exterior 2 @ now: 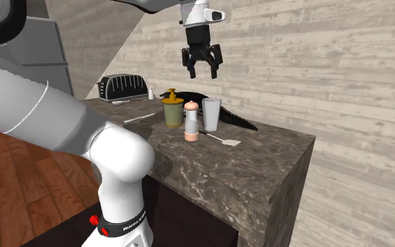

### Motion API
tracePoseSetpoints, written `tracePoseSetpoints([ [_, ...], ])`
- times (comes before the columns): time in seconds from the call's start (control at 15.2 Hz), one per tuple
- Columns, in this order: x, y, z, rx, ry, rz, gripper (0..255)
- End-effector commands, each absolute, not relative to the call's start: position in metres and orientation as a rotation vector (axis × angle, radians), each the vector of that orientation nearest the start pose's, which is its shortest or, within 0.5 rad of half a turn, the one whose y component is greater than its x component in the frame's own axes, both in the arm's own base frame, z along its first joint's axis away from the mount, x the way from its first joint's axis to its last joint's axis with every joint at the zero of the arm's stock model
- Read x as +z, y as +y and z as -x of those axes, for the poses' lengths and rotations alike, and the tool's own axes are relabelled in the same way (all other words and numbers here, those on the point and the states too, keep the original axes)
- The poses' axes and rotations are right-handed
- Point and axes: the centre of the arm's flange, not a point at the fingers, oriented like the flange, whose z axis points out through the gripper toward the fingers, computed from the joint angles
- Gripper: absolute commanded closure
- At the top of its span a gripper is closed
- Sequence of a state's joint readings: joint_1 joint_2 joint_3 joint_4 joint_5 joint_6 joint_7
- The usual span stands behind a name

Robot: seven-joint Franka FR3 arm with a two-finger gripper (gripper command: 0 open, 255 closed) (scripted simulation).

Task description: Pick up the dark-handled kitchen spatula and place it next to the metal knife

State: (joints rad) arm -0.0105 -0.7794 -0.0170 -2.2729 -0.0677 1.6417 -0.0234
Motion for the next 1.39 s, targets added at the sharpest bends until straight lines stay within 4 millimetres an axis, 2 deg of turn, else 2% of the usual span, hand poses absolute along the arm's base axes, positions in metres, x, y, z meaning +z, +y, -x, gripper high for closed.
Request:
tracePoseSetpoints([
  [0.0,0.635,-0.018,-0.316,-0.235,0.0,3.192,0],
  [0.33,0.587,-0.033,-0.361,-0.211,-0.463,3.14,0],
  [0.66,0.538,-0.035,-0.407,-0.183,-0.91,3.021,0],
  [0.99,0.488,-0.024,-0.452,-0.151,-1.331,2.84,0],
  [1.32,0.437,-0.001,-0.49,-0.116,-1.719,2.6,0],
])
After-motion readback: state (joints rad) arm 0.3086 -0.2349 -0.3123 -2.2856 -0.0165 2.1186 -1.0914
